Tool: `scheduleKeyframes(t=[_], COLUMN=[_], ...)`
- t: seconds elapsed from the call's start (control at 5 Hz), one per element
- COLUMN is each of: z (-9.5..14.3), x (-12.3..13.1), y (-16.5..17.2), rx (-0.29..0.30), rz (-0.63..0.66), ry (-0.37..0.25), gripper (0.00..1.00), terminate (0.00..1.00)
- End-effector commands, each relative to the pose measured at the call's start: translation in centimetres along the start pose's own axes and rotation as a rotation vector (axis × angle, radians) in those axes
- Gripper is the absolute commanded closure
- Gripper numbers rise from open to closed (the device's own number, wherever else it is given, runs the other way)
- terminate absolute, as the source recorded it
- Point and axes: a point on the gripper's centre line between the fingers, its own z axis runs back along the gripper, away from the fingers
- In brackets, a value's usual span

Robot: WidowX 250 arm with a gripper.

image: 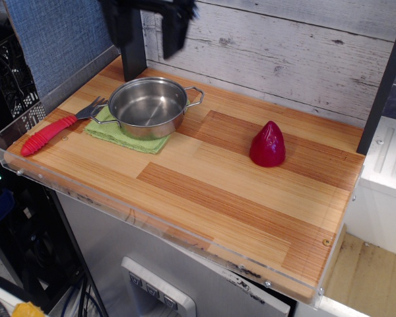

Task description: Move the pot off the green towel and put it between the green towel and red cone.

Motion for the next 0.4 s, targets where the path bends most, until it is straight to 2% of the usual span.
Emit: scheduleKeyframes(t=[0.0, 0.2], z=[-4.9, -7.4], x=[1.9, 2.7], y=[4.4, 3.1], rx=[0.045, 0.059], rz=[0.090, 0.100], ry=[-0.019, -0.010], gripper=[0.00, 0.00], terminate=[0.00, 0.00])
